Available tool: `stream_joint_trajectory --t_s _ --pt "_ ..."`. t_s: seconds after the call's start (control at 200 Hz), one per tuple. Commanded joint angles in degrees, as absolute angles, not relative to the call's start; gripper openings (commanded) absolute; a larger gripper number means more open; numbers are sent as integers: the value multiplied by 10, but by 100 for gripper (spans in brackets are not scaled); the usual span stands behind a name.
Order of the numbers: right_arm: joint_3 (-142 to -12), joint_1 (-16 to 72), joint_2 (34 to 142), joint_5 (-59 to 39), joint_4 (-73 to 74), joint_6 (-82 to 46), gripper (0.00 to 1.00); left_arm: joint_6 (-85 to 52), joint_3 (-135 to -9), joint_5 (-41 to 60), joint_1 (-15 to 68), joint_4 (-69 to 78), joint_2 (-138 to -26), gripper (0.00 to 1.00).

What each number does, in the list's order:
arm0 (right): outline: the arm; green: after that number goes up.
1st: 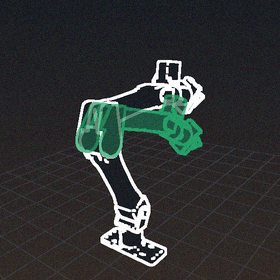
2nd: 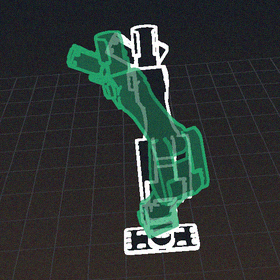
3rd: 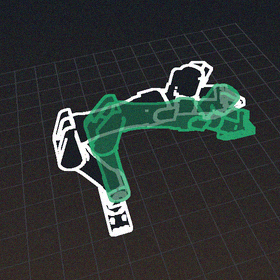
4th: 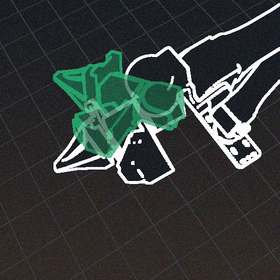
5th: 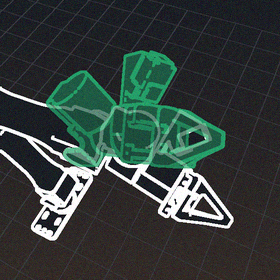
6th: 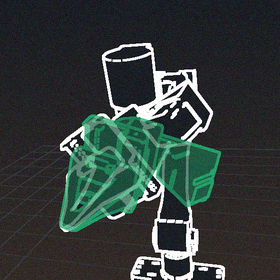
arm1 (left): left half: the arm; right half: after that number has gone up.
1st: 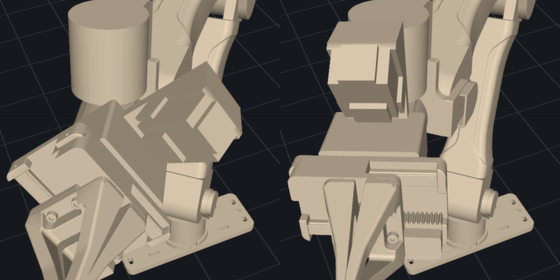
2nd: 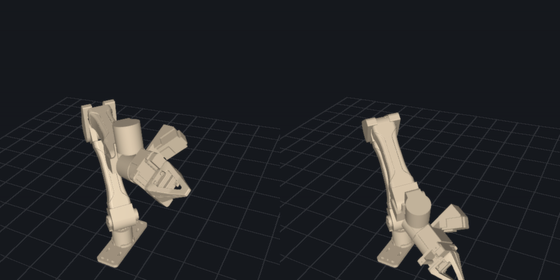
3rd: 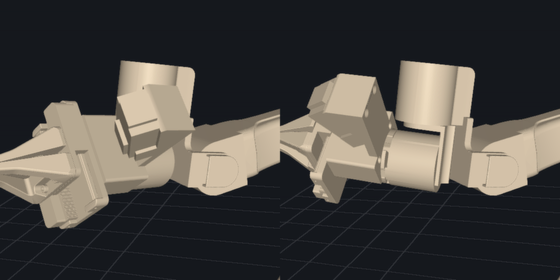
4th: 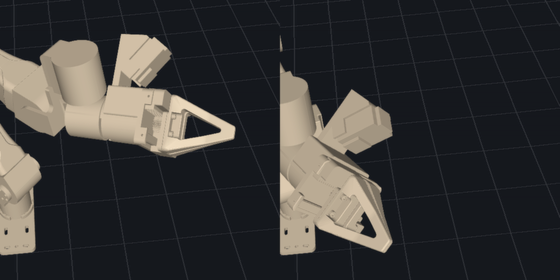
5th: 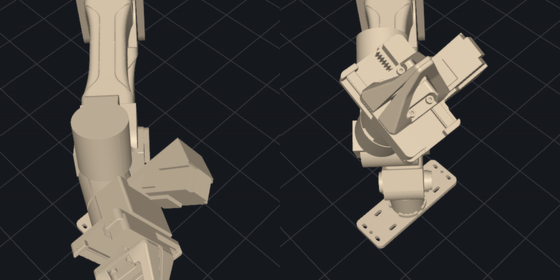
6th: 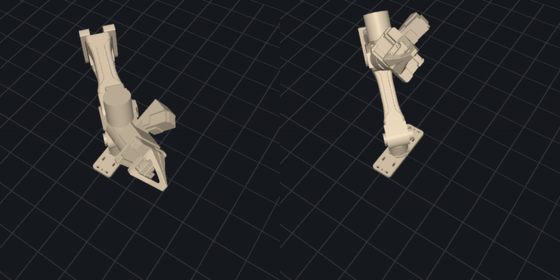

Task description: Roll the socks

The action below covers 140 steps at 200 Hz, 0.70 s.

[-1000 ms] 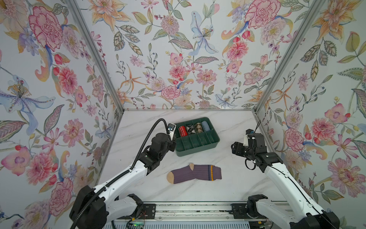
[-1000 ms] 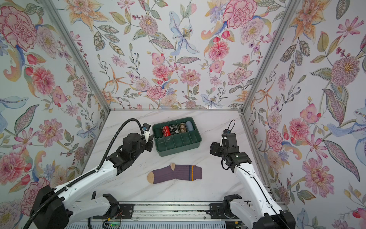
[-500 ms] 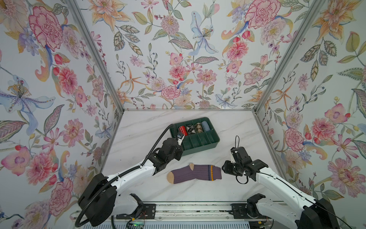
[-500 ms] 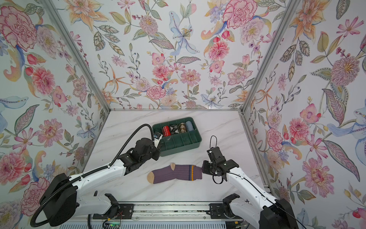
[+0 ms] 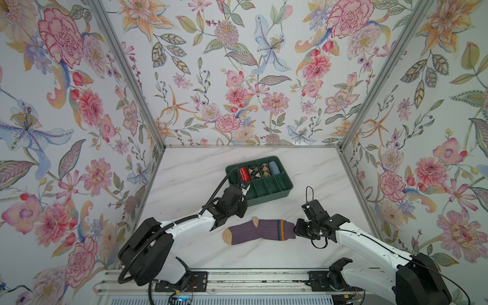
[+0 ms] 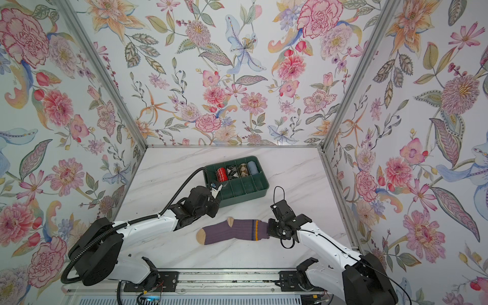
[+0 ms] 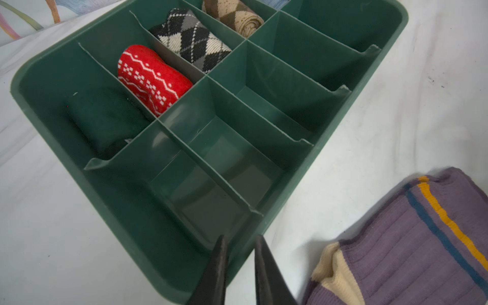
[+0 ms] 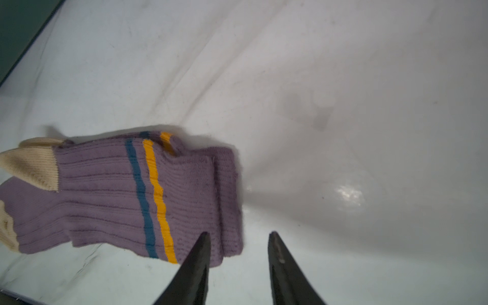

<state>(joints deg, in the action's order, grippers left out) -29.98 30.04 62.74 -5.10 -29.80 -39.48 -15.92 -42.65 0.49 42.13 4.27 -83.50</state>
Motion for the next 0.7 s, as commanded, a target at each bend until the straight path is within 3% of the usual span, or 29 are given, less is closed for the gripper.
stream_joint_trajectory --t_s 0.0,0.355,0.695 --pt "-305 303 630 -39 -288 -401 39 -164 -439 46 426 -1 -861 19" --pt "-303 304 672 -60 -251 -392 42 -136 -425 59 433 36 -775 18" --pt "-310 302 691 -58 -246 -389 42 -83 -490 135 463 -88 -850 17"
